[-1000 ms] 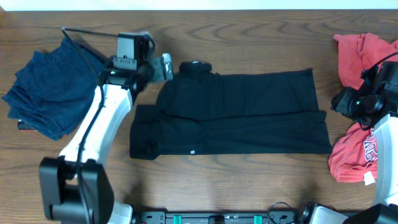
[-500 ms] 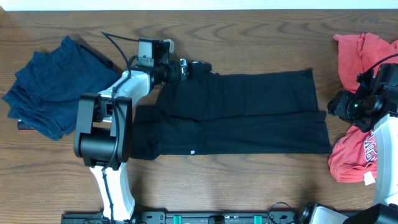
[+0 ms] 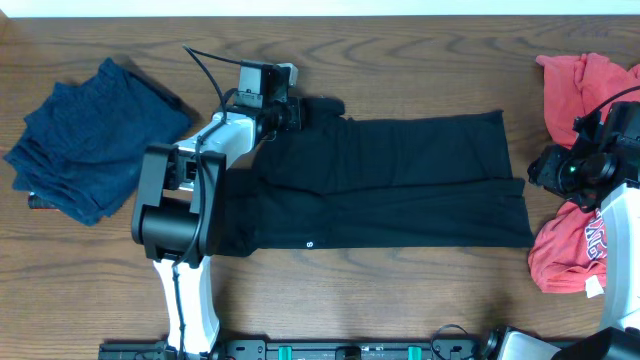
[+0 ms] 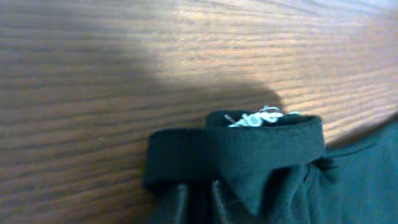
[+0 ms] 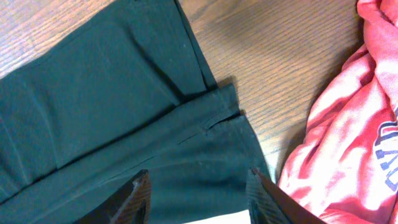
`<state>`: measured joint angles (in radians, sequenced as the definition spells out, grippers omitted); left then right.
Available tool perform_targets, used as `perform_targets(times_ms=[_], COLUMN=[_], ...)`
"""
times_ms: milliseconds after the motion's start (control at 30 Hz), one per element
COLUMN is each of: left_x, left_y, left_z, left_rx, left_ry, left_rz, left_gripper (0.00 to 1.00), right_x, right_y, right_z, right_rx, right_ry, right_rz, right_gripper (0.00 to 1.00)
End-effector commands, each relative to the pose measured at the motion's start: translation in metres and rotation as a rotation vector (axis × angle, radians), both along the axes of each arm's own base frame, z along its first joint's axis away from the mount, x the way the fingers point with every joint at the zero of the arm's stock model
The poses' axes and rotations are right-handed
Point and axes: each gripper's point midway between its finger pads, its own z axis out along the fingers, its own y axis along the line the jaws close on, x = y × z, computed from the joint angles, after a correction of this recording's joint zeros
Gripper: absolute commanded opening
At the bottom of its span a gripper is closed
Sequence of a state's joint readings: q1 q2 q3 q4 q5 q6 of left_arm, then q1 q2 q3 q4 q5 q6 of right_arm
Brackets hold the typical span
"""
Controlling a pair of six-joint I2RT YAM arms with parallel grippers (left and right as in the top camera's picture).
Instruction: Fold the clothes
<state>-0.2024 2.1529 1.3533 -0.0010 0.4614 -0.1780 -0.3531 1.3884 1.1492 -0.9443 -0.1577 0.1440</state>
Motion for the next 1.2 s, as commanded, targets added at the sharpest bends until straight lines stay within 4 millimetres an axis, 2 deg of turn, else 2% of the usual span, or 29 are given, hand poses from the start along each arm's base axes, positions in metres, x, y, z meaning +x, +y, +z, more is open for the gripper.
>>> perform_targets(times_ms=[0, 67, 167, 300, 367, 533, 633, 733, 867, 1067, 1167], left_x=[0.009, 0.016, 0.027, 0.032, 0.03, 0.02, 0.014, 0.01, 0.002, -0.008, -0.014], left_y=[0.003, 0.008, 0.019, 0.037, 0.039, 0.039, 0.039, 0.04, 0.041, 0.043, 0.044], left_z=[0.003, 0.014, 0.041, 0.077, 0.083, 0.076, 0.07, 0.066, 0.059, 0.051, 0.047], left_rx=[0.0, -0.024, -0.056, -0.079, -0.078, -0.067, -0.061, -0.055, -0.044, -0.031, -0.025], left_ry=[-0.021, -0.031, -0.069, -0.115, -0.112, -0.059, -0.026, 0.001, 0.045, 0.097, 0.125], left_rz=[0.016, 0.045, 0.088, 0.135, 0.139, 0.138, 0.139, 0.14, 0.143, 0.142, 0.143], left_gripper=[0.08, 0.06, 0.06, 0.06, 0.06, 0.06, 0.06, 0.06, 0.06, 0.06, 0.06], right_x=[0.003, 0.008, 0.021, 0.046, 0.061, 0.11, 0.14, 0.158, 0.175, 0.19, 0.188], right_y=[0.002, 0.001, -0.001, 0.007, 0.012, 0.027, 0.031, 0.029, 0.026, 0.024, 0.025], right_z=[0.002, 0.004, 0.009, 0.007, 0.0, -0.036, -0.069, -0.097, -0.132, -0.165, -0.177], right_rx=[-0.006, -0.014, -0.043, -0.085, -0.092, -0.101, -0.101, -0.098, -0.081, -0.071, -0.061], right_ry=[-0.014, -0.032, -0.084, -0.139, -0.157, -0.2, -0.223, -0.238, -0.254, -0.281, -0.263], right_rz=[0.023, 0.024, 0.054, 0.142, 0.173, 0.236, 0.252, 0.239, 0.196, 0.169, 0.163], right_gripper=[0.46, 0.43, 0.43, 0.53, 0.55, 0.61, 0.62, 0.62, 0.63, 0.62, 0.55])
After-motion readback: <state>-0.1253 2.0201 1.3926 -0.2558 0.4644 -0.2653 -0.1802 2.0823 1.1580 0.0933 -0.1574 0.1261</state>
